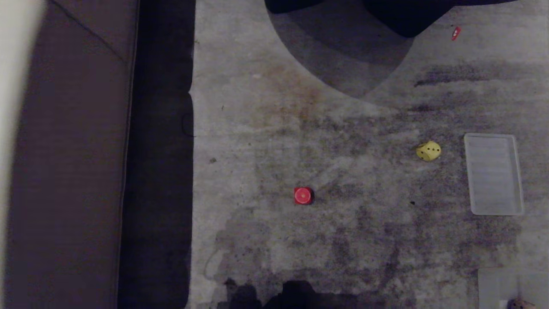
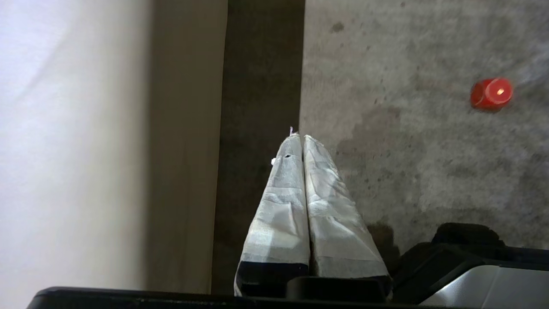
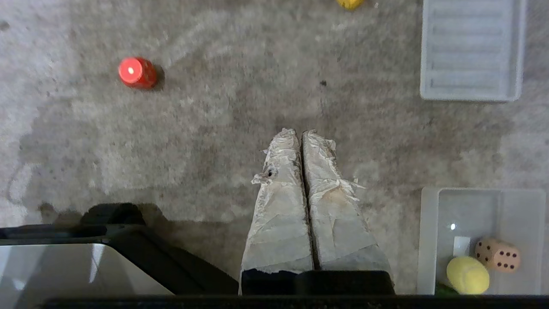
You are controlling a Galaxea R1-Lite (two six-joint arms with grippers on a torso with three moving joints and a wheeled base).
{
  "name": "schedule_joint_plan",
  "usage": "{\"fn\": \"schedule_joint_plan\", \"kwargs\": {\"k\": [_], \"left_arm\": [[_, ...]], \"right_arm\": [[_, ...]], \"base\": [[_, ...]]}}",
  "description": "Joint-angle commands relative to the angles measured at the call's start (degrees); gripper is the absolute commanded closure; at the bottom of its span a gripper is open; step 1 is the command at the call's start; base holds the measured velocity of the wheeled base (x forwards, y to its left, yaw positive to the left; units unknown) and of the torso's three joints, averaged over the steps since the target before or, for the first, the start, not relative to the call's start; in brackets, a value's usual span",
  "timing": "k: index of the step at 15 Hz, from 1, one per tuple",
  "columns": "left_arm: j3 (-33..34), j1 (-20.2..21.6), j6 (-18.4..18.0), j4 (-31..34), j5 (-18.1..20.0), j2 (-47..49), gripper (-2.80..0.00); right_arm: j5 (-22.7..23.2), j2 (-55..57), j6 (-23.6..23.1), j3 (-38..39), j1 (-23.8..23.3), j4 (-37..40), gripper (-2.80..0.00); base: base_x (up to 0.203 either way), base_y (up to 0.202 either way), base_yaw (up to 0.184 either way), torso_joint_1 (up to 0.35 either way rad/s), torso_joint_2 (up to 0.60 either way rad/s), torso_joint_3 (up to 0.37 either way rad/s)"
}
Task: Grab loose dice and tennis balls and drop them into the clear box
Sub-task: Pick up toys out of the box
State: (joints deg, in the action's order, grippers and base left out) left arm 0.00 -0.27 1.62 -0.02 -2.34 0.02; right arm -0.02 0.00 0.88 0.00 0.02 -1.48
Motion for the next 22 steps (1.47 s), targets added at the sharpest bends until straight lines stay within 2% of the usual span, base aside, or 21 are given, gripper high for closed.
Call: {"fn": "schedule_joint_plan", "kwargs": {"k": [1, 7, 9, 12, 15, 19, 22], "left_arm": [[0.09, 0.0, -0.04, 0.02, -0.01, 0.06, 0.0], [0.09, 0.0, 0.14, 0.02, -0.06, 0.05, 0.0], [0.09, 0.0, 0.14, 0.02, -0.12, 0.06, 0.0], [0.09, 0.0, 0.14, 0.02, -0.1, -0.02, 0.0], [0.09, 0.0, 0.14, 0.02, -0.04, 0.06, 0.0], [0.09, 0.0, 0.14, 0.02, -0.09, 0.04, 0.0], [0.09, 0.0, 0.14, 0.02, -0.03, -0.02, 0.0]], "right_arm": [[0.02, 0.0, 0.0, 0.66, 0.0, -0.02, 0.0], [0.18, 0.0, 0.26, 0.13, -0.01, 0.11, 0.0], [0.27, 2.17, 0.5, -4.54, 0.11, 2.06, 0.0], [1.12, 13.4, 1.08, -13.04, 0.17, 8.37, 0.0], [3.01, 29.18, 1.73, -18.37, 0.19, 9.53, 0.0], [6.58, 48.82, 5.3, -20.75, 0.46, 1.02, 0.0], [7.55, 61.21, 10.9, -21.07, 5.26, -6.01, 0.0]], "base": [[0.0, 0.0, 0.0, 0.0, 0.0, -0.194], [0.0, 0.0, 0.0, 0.002, 0.0, -0.073], [0.0, 0.0, 0.0, 0.0, 0.0, 0.0], [0.0, 0.0, 0.0, 0.0, 0.0, 0.0], [0.0, 0.0, 0.0, 0.0, 0.0, 0.0], [0.0, 0.0, 0.0, 0.0, 0.0, 0.0], [0.0, 0.0, 0.0, 0.0, 0.0, 0.0]]}}
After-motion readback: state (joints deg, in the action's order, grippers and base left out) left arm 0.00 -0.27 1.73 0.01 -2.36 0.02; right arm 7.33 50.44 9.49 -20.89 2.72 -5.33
